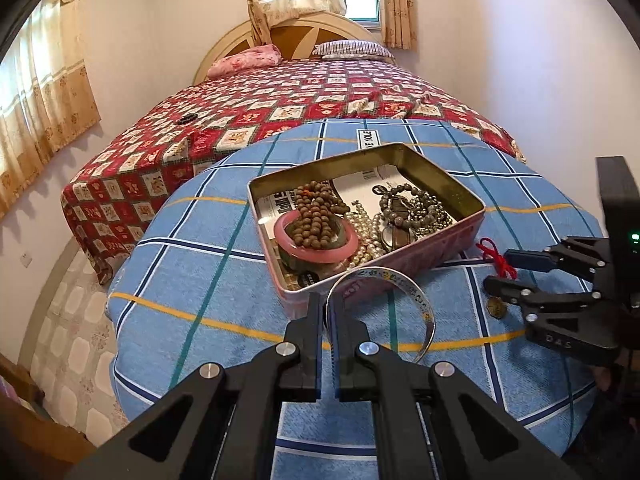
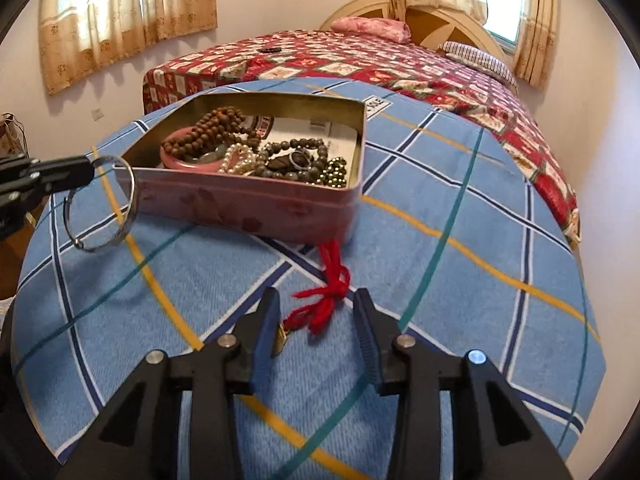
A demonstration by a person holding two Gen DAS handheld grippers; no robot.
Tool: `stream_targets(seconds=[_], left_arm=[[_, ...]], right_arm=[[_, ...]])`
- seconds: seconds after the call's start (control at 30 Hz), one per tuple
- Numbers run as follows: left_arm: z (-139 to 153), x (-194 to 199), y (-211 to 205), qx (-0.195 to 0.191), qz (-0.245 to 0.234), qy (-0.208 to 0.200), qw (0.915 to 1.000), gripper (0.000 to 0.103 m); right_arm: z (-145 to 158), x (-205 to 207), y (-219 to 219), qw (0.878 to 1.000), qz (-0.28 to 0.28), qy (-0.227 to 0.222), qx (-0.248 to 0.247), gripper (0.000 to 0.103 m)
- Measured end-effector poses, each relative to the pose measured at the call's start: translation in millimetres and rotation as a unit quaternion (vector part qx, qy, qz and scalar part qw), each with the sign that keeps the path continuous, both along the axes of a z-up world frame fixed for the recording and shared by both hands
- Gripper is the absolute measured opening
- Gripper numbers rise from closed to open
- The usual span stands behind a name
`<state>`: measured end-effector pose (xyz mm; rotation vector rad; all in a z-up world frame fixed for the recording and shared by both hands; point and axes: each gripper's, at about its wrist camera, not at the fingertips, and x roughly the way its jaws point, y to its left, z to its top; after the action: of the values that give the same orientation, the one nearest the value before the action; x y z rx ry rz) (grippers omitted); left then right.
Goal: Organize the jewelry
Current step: 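Carry the silver bangle with the left gripper while the right gripper carries the red charm to the tin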
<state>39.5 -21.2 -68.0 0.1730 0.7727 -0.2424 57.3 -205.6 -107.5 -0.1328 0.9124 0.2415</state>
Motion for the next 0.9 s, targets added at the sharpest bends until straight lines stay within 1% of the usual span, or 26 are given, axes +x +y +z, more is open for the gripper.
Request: stream_targets(seconds=[0.03, 0.07, 0.1, 0.13, 0.3, 0.43, 0.57, 0.9], left_arm=[[0.1, -0.2, -0.8, 0.0, -0.001, 0.0, 1.0, 0.002], [0.6, -0.5, -1.7, 0.0, -0.002, -0.001, 1.0, 0.002], [1.2, -1.1, -2.0, 0.0, -0.003, -0.001, 1.0, 0.002], [2.0, -2.3, -2.0, 0.0, -0.003, -0.002, 1.0, 0.002], [8.8, -1.8, 0.6, -0.001, 0.0, -0.01, 0.9999, 0.002], [19.0, 0.0, 2.6, -0.002, 0.001, -0.021, 0.9998, 0.002], [30.4, 5.4, 2.8, -0.002, 0.002, -0.034, 0.9994, 0.002], [48.1, 29.0, 3.0, 0.011, 0.007, -0.055, 0.9984, 0.002]], right_arm=[[-2.0, 2.4, 0.4, 1.0, 0.002, 0.005, 0.0, 0.039], [-2.4, 2.3, 0.9, 1.0, 0.002, 0.007, 0.001, 0.033], [-2.8, 2.0, 1.5, 1.0, 0.005, 0.009, 0.002, 0.01], [-2.7, 0.7, 1.4, 1.0, 0.006, 0.008, 0.003, 0.005], [14.6, -12.5, 0.1, 1.0, 0.006, -0.023, 0.012, 0.004], [41.9, -20.4, 4.1, 0.998, 0.014, -0.054, 0.022, 0.004], [62.5, -20.2, 10.5, 0.996, 0.024, -0.077, 0.025, 0.004], [83.4, -0.5, 17.4, 0.994, 0.038, -0.105, 0.021, 0.004]])
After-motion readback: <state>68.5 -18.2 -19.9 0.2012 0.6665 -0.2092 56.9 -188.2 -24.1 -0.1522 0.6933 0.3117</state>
